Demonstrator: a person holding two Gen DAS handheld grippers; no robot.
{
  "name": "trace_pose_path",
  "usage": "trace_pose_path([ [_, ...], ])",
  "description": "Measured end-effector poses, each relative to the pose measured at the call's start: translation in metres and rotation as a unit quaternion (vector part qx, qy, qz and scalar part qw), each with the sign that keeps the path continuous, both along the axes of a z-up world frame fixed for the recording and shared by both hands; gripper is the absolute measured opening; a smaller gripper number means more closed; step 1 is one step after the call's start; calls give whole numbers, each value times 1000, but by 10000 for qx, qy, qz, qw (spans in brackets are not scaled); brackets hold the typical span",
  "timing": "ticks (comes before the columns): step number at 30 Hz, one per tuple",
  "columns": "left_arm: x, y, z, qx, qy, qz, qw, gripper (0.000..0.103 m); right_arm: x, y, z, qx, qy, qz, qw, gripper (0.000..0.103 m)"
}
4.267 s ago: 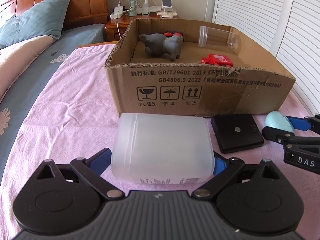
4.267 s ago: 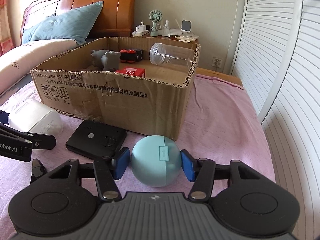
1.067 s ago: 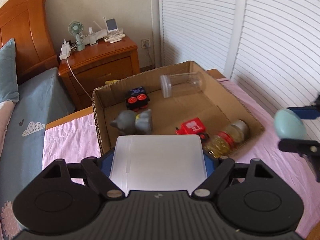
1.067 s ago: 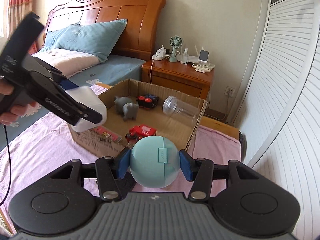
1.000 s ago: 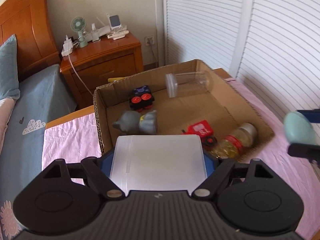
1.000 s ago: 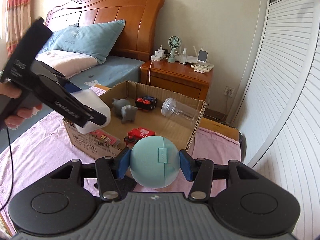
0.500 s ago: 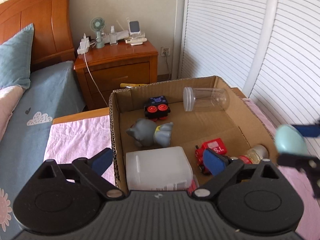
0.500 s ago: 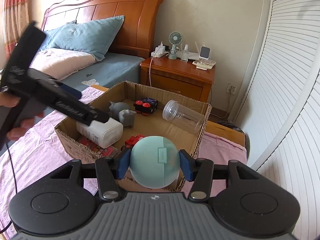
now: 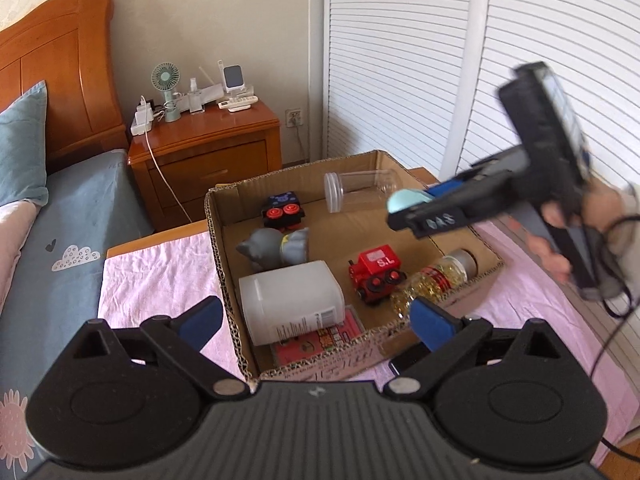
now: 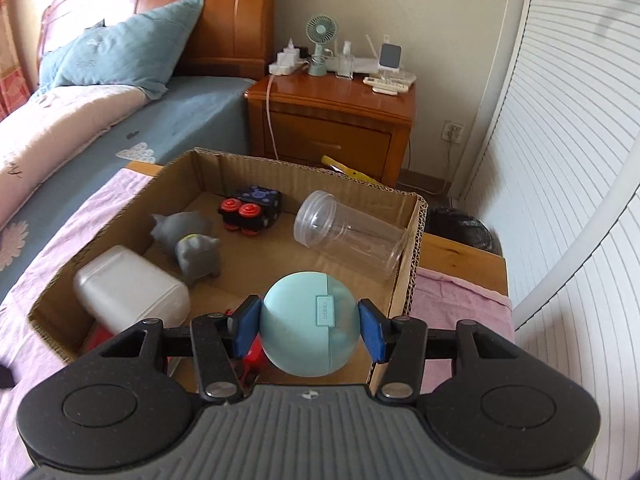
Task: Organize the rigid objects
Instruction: 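Release the bottle with the left gripper while the right gripper drops the teal case in the box, then move the left gripper to the black oval case and grasp it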
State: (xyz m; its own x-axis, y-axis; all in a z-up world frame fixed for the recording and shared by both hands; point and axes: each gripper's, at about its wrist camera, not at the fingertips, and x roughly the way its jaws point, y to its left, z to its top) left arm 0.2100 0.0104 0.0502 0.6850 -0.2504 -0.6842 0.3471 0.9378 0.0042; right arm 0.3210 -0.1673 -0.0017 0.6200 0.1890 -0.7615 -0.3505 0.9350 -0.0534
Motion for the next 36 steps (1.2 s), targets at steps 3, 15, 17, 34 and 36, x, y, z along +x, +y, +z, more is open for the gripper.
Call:
trace_pose_path([
  [3,-6,1,-1,0,27,-53,10000,99,9,3,-4,11,25,-87,10000,58],
  [15,-18,4,-3,3,142,10,9999,99,-26,9,34,163,-472,22,9988,103],
  [17,-22,5,-1,-2,154,83,9998,99,-37,8,36,121,-418,4,9991,103],
  [34,-74,7,-21,-52,288,309,9991,100,-161,-27,-13,-58,227,-502,9985,103],
  [36,-80,5,-30,-45,310,292,9991,100,-175,-30,-25,-118,335,-635,9974,103],
])
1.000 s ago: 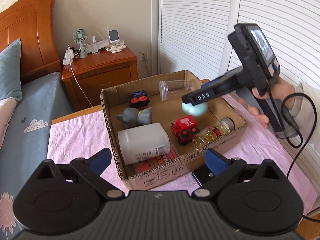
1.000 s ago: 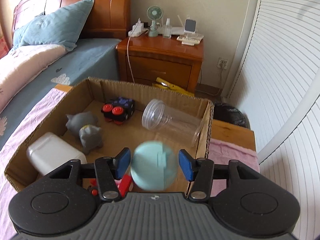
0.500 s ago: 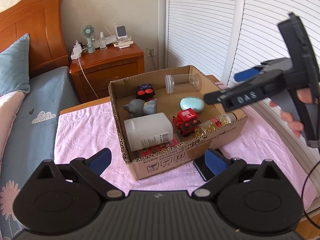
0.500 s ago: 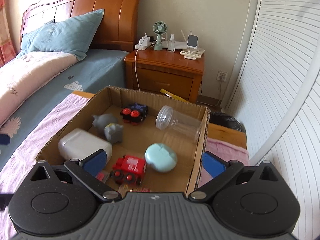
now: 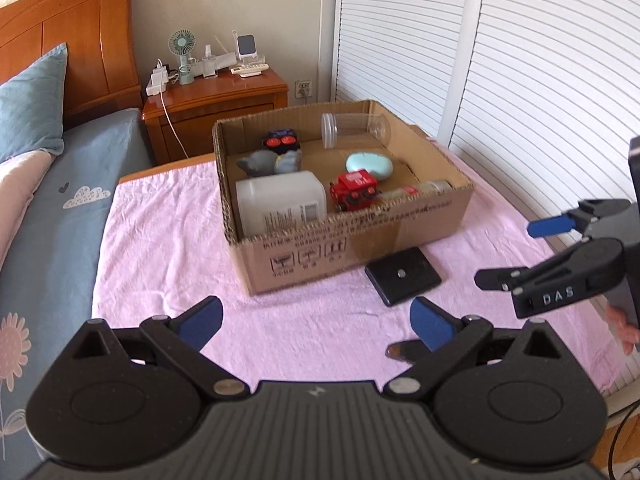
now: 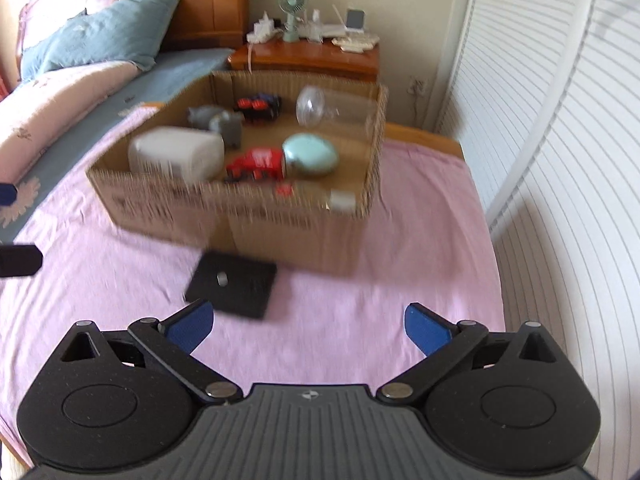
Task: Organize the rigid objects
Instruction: 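Move the left gripper to the black oval case and grasp it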
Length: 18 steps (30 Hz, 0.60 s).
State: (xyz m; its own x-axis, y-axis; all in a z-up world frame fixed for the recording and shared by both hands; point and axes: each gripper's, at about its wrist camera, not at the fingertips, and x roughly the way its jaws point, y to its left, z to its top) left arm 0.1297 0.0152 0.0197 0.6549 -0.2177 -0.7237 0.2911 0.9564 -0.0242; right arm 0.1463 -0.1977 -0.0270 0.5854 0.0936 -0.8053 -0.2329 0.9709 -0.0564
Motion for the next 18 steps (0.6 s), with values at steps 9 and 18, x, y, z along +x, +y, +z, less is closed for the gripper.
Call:
trace_pose_path([
  [9,-16,-11,-42,-129,457,-134,9988,99,-33,-1,-43,-293,497,-164,9982,103],
  [18,-22,-27,-64,-63,701,-327,9970,99,-20,16,-46,35,435,-42,9990,103],
])
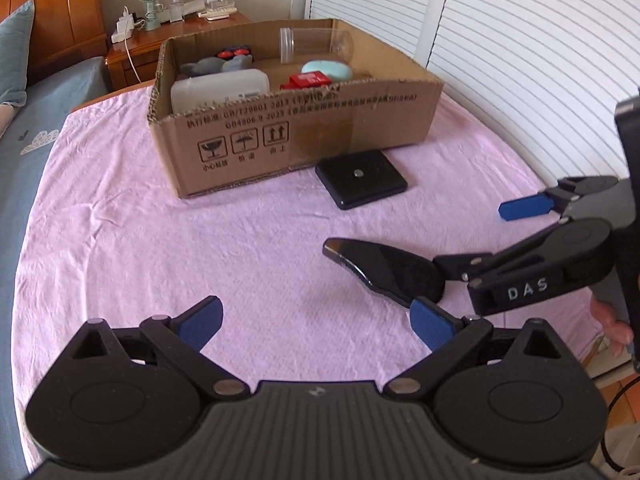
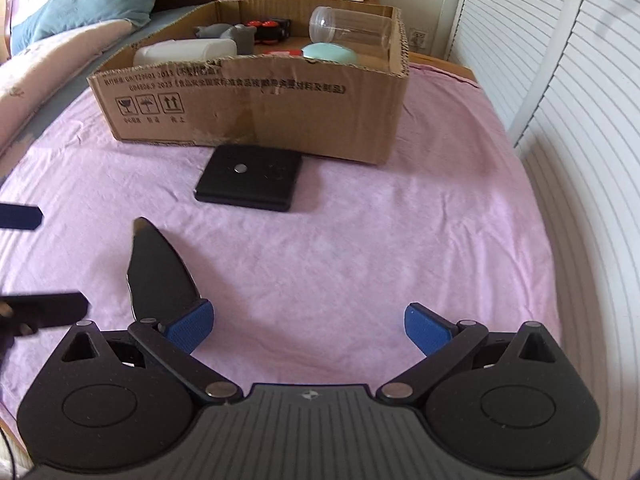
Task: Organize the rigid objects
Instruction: 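Move the left gripper to the black oval case and grasp it, then grasp the black square pad with the right gripper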
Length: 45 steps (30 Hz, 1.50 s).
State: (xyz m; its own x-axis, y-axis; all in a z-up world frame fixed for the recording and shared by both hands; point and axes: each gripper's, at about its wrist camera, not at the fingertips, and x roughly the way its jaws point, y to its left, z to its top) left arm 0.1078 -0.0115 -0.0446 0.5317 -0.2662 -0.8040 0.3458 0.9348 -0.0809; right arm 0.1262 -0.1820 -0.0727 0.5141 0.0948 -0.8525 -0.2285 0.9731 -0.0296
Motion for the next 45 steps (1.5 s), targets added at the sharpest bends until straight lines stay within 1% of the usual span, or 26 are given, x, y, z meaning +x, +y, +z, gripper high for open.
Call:
trace_pose_path([
  [3,0,-7,-7,18,-10,-160,9999,99,0,-11,4,12,-79,-165,9998,103],
  [5,0,-14,-11,88,12,-317,9995,100,-1,-23,5,113,-75,-322,9994,103],
  [8,3,-23,-19,159,139,-540,9983,100,-4,-40,4,248,-70,-546,9982,103],
  [9,2,-26,-21,202,83,-574,9981,102,-5,-44,5,276,-84,-591,9978,103],
  [11,1,-32,-24,355,-47,-704,9969,102,-7,-51,6,332,-124,-650,9973,103],
  [13,2,-35,-24,301,-146,-893,9954,102,-8,-53,7,408,-154,-662,9969,103],
  [19,13,-44,-26,258,-281,-1199,9921,102,-10,-56,7,511,-167,-598,9968,103],
  [28,27,-54,-26,245,-319,-1675,9851,102,-11,-60,2,613,-61,-584,9964,103],
  [30,29,-54,-26,221,-304,-1736,9841,101,-11,-61,2,621,-63,-597,9963,103],
  [32,27,-54,-25,210,-329,-1790,9831,96,-11,-61,2,627,-60,-615,9961,103],
  [33,26,-53,-24,193,-348,-1826,9824,89,-10,-61,2,629,-61,-621,9961,103],
  [36,25,-51,-23,217,-319,-1742,9840,89,-9,-60,2,603,-57,-628,9962,103],
  [39,23,-44,-22,220,-308,-1471,9884,89,-8,-57,1,553,-50,-604,9966,103],
  [41,22,-37,-22,234,-305,-1199,9920,89,-8,-55,1,527,-47,-567,9970,103],
  [45,25,-16,-22,260,-230,-472,9983,89,-5,-48,1,530,-47,-467,9975,103],
])
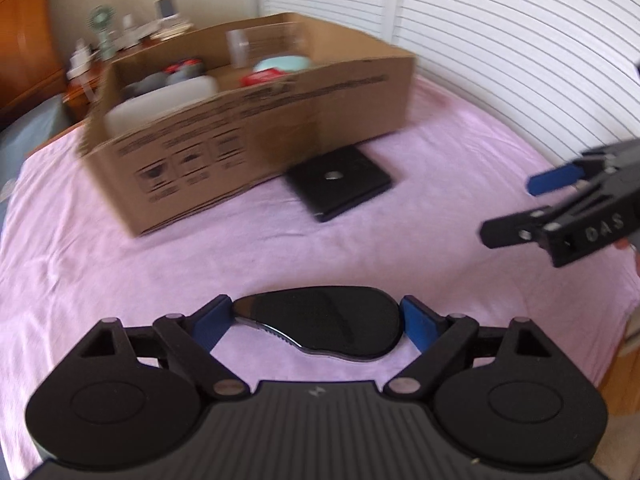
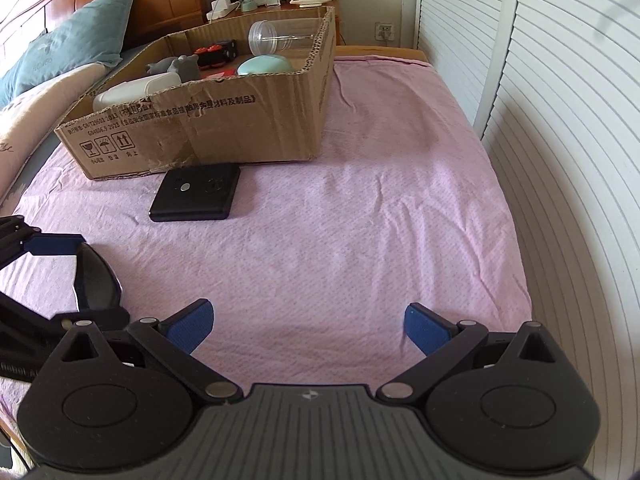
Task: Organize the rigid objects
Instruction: 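Grasp the black square pad with the right gripper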
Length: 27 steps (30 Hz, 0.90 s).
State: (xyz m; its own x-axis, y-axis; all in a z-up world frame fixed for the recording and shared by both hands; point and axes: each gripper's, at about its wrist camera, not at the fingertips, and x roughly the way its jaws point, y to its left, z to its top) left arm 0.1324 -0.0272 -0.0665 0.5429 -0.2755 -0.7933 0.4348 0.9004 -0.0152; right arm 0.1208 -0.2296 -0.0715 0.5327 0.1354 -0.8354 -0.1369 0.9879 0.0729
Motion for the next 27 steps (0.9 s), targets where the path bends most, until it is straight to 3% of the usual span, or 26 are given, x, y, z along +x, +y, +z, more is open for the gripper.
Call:
trace_pose_path([
  [10,15,47,-2,-31,-56,1466,9892,89,13,37,-1,-137,-117,474,9987,103],
  [17,17,52,-3,-5,-72,1607,9870,89,29,66,-6,-216,-301,699,9969,103],
  [27,18,63,-3,-37,-64,1749,9846,89,54,92,-14,-429,-502,582,9961,102],
])
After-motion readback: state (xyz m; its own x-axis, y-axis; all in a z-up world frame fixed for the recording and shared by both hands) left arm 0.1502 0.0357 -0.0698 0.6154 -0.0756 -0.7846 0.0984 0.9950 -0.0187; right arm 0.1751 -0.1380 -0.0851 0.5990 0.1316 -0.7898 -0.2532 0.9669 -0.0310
